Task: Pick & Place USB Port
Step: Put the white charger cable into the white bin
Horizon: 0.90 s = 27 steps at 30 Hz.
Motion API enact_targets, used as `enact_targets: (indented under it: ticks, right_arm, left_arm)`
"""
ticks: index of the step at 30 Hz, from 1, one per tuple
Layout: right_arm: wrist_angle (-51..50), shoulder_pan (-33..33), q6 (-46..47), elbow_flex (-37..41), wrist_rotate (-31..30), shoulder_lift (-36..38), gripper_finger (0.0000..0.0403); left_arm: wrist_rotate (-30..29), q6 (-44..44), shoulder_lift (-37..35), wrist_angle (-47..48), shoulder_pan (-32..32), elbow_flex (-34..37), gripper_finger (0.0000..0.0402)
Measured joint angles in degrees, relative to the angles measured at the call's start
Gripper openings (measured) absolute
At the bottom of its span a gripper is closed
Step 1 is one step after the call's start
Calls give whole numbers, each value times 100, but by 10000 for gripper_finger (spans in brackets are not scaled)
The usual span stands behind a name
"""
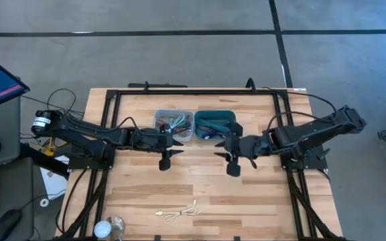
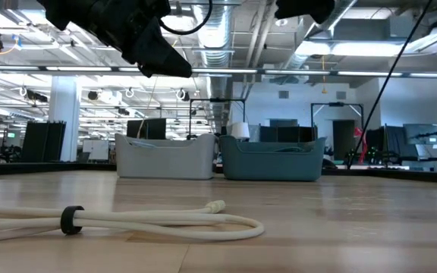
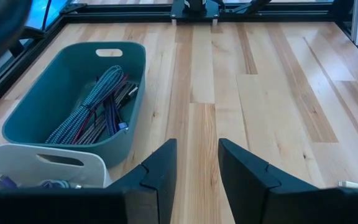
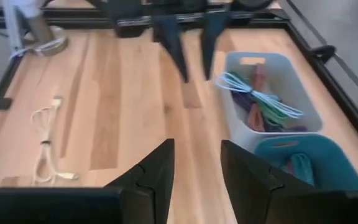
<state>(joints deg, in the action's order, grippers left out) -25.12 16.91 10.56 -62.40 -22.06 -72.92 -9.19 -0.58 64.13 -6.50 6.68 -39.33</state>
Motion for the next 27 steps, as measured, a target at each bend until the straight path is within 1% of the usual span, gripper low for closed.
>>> enact_targets:
  ticks: [8, 16, 18, 23, 27]
  right_arm:
    - [-5, 501, 7, 1, -13, -48, 123]
    - [-212, 922, 304, 1, -53, -50, 121]
    - [-297, 1014, 367, 1, -152, -50, 121]
    - [-591, 1230, 626, 2, -632, -50, 120]
    - [-581, 1346, 791, 188, -813, -48, 120]
  left_arm:
    - [0, 0, -1, -1, 0, 0, 117]
    - [0, -2, -1, -27, 0, 0, 117]
    - [0, -1, 0, -41, 0, 0, 117]
    - [2, -2, -1, -46, 0, 0, 117]
    - [0, 0, -1, -83, 0, 0, 117]
